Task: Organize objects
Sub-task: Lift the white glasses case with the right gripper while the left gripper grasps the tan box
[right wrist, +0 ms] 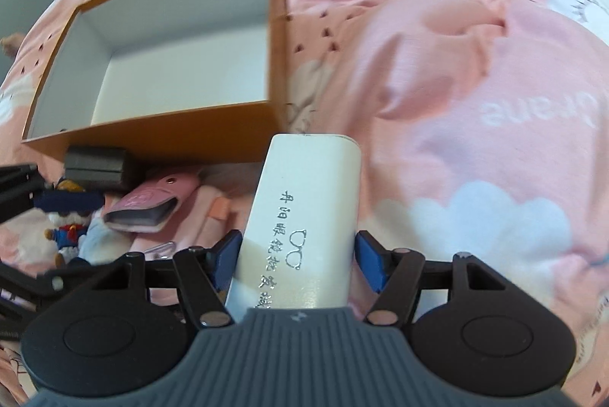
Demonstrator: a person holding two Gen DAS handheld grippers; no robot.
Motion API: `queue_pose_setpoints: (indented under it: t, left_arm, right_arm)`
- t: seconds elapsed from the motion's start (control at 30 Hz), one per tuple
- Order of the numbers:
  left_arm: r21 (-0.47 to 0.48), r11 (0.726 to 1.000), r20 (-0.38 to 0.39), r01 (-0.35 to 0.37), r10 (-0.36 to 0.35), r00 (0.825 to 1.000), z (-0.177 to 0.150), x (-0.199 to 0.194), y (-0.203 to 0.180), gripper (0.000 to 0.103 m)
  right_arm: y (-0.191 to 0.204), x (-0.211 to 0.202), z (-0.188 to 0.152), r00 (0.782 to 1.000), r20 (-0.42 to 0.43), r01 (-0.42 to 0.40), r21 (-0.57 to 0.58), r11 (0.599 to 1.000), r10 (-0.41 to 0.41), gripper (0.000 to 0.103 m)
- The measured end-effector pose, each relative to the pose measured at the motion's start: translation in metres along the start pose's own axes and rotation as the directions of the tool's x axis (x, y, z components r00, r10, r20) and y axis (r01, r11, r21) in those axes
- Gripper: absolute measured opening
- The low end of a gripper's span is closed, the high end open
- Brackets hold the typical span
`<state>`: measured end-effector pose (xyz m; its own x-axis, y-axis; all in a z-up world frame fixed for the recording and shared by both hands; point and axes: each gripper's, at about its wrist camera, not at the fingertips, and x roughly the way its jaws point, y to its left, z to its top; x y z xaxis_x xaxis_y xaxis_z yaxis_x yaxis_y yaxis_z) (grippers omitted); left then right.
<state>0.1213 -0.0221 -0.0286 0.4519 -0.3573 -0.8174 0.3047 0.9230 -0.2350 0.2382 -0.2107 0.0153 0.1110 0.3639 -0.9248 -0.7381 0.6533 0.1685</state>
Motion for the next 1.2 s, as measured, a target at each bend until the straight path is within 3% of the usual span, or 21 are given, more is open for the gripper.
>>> queue_pose_setpoints:
  t: [0.2, 0.33, 0.47, 0.87, 0.97, 1.07, 1.2]
  left_arm:
    - [0.137, 0.988, -0.091, 0.066, -0.054, 0.994, 0.012, 0.030, -0.029, 0.075]
    - [0.139, 0.984, -0.177, 0.110, -0.084, 0.981, 0.027, 0.064, -0.027, 0.075]
    - [0.105, 0.986, -0.270, 0.129, -0.096, 0.958, 0.041, 0.092, -0.017, 0.081]
    - [0.091, 0.980, -0.454, 0.176, -0.116, 0.883, 0.046, 0.145, -0.019, 0.082]
    - [0.092, 0.981, -0.460, 0.170, -0.110, 0.881, 0.044, 0.146, -0.021, 0.079]
    - [0.090, 0.979, -0.465, 0.182, -0.120, 0.877, 0.040, 0.143, -0.024, 0.069]
    - [0.141, 0.981, -0.422, 0.133, -0.061, 0.905, 0.031, 0.133, -0.034, 0.058]
  right_arm:
    - [-0.019, 0.010, -0.015, 1.000, 0.018, -0.026, 0.063, 0.998, 0.025, 0.066]
    - [-0.028, 0.012, -0.022, 0.998, 0.024, -0.053, 0.075, 0.996, 0.051, 0.066]
    - [-0.033, 0.017, -0.025, 0.997, 0.028, -0.079, 0.084, 0.993, 0.077, 0.066]
    - [-0.037, 0.038, -0.024, 0.992, 0.029, -0.125, 0.052, 0.991, 0.124, 0.067]
    - [-0.038, 0.041, -0.022, 0.991, 0.022, -0.132, 0.050, 0.990, 0.131, 0.067]
    - [-0.038, 0.043, -0.020, 0.991, 0.015, -0.131, 0.047, 0.990, 0.130, 0.067]
    - [-0.036, 0.044, -0.019, 0.993, 0.010, -0.118, 0.038, 0.992, 0.118, 0.067]
